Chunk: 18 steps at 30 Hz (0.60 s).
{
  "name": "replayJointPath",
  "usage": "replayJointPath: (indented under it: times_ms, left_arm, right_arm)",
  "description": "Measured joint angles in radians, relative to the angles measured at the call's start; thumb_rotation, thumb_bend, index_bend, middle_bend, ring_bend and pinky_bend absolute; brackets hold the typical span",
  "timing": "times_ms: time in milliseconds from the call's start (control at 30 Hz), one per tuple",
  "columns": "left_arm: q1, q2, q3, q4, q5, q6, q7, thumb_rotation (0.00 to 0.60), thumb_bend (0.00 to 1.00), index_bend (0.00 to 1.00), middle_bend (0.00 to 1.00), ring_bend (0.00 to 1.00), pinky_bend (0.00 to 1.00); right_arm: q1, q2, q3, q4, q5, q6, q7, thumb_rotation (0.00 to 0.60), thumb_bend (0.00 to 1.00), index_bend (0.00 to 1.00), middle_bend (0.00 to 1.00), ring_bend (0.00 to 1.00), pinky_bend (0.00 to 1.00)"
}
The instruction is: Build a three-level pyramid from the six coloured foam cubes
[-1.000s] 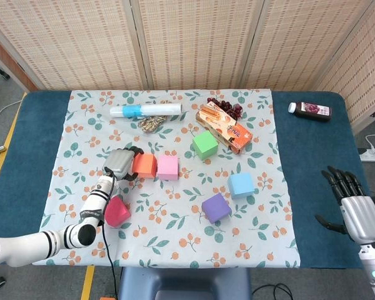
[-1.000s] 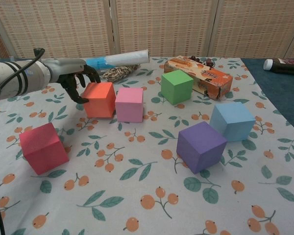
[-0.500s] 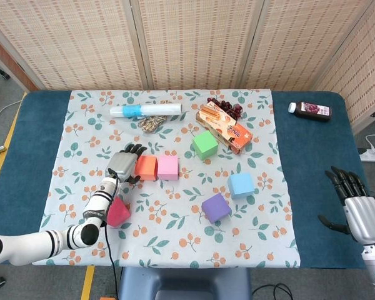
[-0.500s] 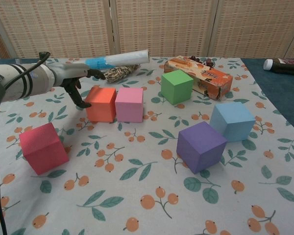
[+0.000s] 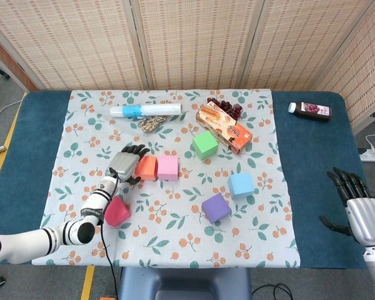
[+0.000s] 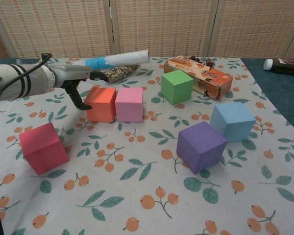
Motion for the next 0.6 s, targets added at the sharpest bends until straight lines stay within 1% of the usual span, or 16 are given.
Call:
replayJointPath:
  times_ms: [67, 133, 300, 433, 600]
  left_arm:
    - [-0.004, -0.006, 0.002, 0.012, 0.007, -0.007, -0.008, 0.6, 0.34, 0.17, 0.0, 0.0, 0.11]
    - [-0.011, -0.011, 0.004, 0.027, -0.001, -0.017, -0.004, 0.6, 0.34, 0.21, 0.02, 0.03, 0.13]
    - [-0.022, -0.027, 0.008, 0.056, -0.032, -0.029, -0.003, 0.6, 0.33, 0.28, 0.13, 0.12, 0.18]
    - [-0.023, -0.033, 0.008, 0.061, -0.041, -0.014, -0.006, 0.6, 0.32, 0.3, 0.18, 0.18, 0.19]
    - [-0.028, -0.03, 0.007, 0.059, -0.058, -0.014, -0.003, 0.6, 0.32, 0.28, 0.18, 0.18, 0.2]
  right_arm:
    - [0.0, 0.0, 0.001, 0.001, 0.0, 0.002, 0.001, 0.6, 0.0, 0.0, 0.0, 0.0, 0.0]
    - [-0.001, -0.001, 0.002, 0.002, 0.001, 0.003, 0.002, 0.6, 0.0, 0.0, 0.0, 0.0, 0.0]
    - [-0.002, -0.003, 0.004, 0.004, 0.006, 0.003, 0.002, 0.6, 0.0, 0.0, 0.0, 0.0, 0.0]
    - [-0.001, -0.004, 0.005, 0.004, 0.008, 0.0, -0.001, 0.6, 0.0, 0.0, 0.0, 0.0, 0.0]
    - [0.0, -0.004, 0.005, 0.001, 0.008, -0.003, -0.005, 0.6, 0.0, 0.0, 0.0, 0.0, 0.0]
